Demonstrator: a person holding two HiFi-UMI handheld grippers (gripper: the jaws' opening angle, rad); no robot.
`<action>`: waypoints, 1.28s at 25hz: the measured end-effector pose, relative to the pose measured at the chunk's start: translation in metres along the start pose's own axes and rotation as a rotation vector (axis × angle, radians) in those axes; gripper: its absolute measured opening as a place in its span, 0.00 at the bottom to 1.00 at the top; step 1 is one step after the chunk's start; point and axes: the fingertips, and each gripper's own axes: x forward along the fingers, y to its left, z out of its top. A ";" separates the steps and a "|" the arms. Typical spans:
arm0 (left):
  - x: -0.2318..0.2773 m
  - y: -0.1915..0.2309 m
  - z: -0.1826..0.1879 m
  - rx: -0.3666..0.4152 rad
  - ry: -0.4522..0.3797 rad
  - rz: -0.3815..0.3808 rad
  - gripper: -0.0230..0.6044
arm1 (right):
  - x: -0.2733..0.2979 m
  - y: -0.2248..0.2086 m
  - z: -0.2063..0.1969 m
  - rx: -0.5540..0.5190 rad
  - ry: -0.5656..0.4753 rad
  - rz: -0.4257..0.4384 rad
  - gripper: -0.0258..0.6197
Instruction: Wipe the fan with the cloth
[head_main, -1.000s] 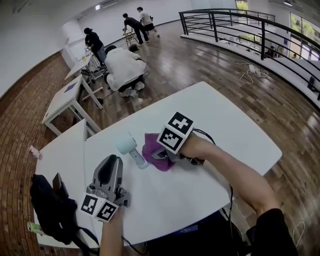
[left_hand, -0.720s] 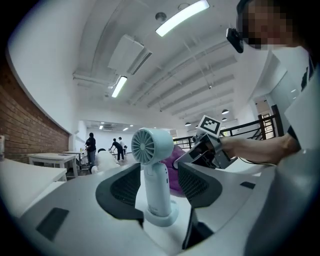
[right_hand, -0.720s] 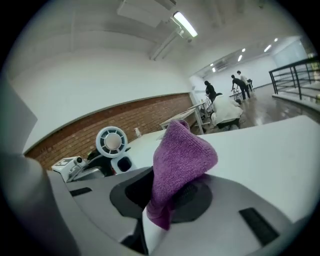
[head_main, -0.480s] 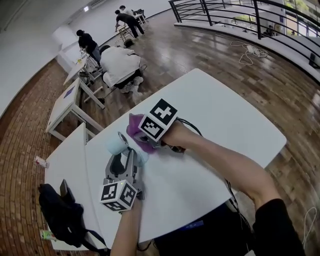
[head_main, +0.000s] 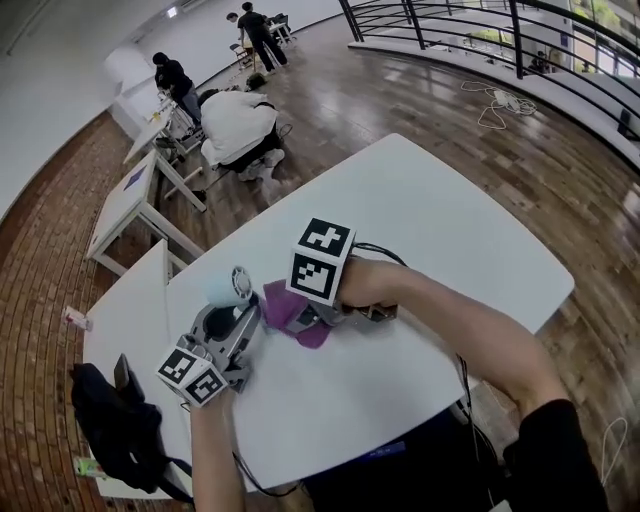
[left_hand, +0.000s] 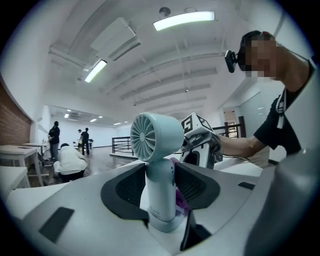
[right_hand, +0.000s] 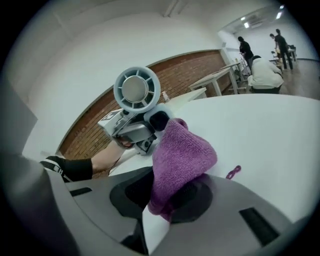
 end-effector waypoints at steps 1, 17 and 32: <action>0.000 -0.001 0.001 0.004 -0.006 -0.031 0.35 | -0.006 -0.002 0.002 -0.013 -0.019 -0.018 0.15; 0.002 0.003 -0.004 0.026 -0.006 0.021 0.36 | -0.019 0.000 -0.002 -0.040 -0.056 -0.003 0.15; -0.017 0.022 -0.008 0.038 -0.001 -0.054 0.29 | -0.070 -0.021 0.077 -0.058 -0.500 -0.148 0.15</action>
